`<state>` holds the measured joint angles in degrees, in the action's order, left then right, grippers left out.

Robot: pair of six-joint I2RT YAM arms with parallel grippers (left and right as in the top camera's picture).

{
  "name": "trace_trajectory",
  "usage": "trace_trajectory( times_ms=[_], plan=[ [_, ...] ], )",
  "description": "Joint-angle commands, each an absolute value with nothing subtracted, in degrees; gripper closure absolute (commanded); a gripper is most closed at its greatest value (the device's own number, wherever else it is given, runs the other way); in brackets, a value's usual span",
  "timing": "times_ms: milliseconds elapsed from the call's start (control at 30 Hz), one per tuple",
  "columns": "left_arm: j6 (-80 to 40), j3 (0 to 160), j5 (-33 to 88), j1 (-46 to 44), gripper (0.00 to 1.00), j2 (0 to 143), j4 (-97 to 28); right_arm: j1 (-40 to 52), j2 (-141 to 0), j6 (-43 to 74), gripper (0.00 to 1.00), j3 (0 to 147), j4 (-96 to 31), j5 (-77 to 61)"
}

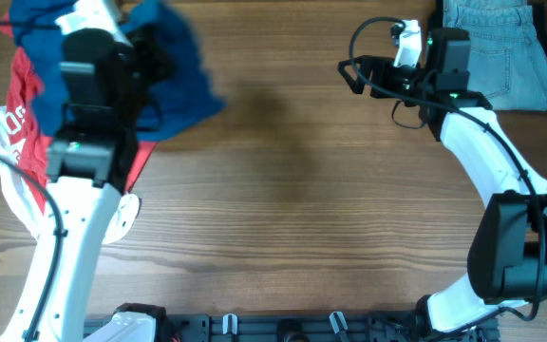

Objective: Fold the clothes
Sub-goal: 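Lift the teal shirt off the pile and pull it rightward across the table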

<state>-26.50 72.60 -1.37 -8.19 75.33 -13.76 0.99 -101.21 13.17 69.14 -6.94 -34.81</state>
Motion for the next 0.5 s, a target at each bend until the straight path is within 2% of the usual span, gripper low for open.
trace_trajectory(
  times_ms=[0, 367, 467],
  plan=[
    [-30.0, 73.6, -0.1, -12.8, 0.96, 76.7, -4.3, -1.3, -100.6, 14.1, 0.0, 70.0, -7.4, -42.8],
    [-53.1, 73.7, 0.0, -18.8, 0.96, 88.5, 27.5, -10.0, -97.7, 13.4, 0.0, 70.0, -7.8, -50.1],
    [-55.4, 75.2, 0.0, -21.0, 0.96, 91.5, 30.3, -11.7, -97.0, 13.1, 0.0, 70.0, -7.9, -50.7]
  ],
)
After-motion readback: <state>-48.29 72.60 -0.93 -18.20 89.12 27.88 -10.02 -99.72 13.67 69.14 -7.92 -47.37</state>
